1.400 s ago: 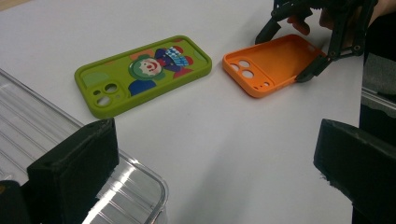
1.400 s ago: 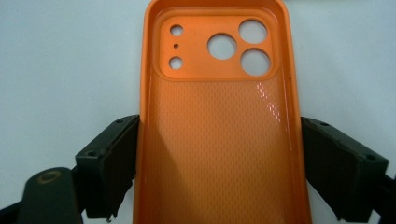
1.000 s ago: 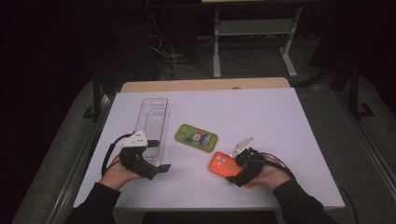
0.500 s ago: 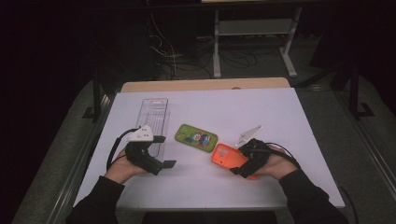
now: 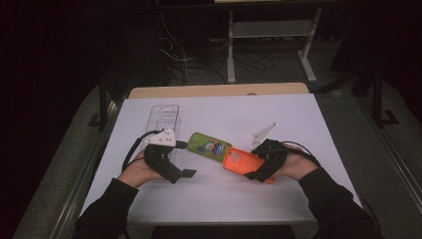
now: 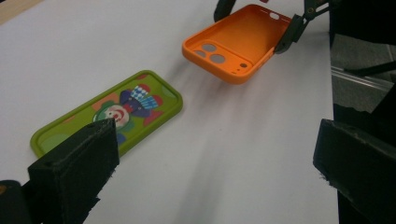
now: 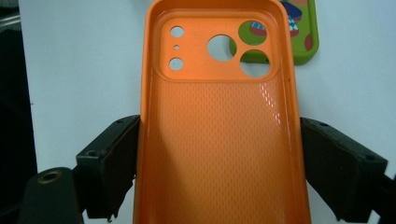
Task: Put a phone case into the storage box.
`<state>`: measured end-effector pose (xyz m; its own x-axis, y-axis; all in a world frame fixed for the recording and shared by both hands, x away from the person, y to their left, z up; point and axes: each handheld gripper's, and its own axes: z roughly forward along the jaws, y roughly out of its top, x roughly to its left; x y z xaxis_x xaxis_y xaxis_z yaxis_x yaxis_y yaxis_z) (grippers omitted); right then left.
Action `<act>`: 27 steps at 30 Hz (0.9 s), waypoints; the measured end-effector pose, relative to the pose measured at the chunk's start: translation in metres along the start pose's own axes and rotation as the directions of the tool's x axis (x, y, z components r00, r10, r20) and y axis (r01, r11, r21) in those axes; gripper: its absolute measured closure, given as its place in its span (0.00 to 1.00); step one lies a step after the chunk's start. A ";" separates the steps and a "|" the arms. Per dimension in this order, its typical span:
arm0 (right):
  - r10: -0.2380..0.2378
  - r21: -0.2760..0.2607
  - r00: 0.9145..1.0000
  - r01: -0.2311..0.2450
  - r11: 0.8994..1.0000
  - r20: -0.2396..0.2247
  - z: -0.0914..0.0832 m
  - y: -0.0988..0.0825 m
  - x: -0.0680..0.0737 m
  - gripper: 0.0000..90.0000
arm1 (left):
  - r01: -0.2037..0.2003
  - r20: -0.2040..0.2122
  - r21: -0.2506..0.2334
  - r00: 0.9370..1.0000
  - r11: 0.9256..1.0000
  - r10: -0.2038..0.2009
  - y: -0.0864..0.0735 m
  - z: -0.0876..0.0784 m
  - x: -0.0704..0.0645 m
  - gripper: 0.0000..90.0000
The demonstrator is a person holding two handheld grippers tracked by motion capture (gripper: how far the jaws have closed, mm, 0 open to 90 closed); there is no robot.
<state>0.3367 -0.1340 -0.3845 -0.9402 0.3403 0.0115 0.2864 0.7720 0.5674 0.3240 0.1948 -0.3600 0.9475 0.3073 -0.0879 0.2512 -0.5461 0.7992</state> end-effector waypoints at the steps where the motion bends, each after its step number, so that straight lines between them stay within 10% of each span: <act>1: -0.001 0.005 1.000 0.001 1.000 -0.006 -0.001 0.002 0.000 0.17 | -0.007 0.012 0.002 1.000 1.000 0.007 0.003 0.001 0.000 0.00; 27: -0.199 0.022 0.973 0.203 0.979 -0.119 0.004 0.041 0.006 0.17 | -0.125 0.178 0.063 0.978 0.990 0.112 0.033 0.046 -0.008 0.00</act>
<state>0.3431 -0.0985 -0.3646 -0.9936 0.1132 -0.0041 0.0931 0.8365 0.5400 0.3332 0.1388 -0.3604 0.9897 0.1001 -0.1021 0.1425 -0.6281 0.7650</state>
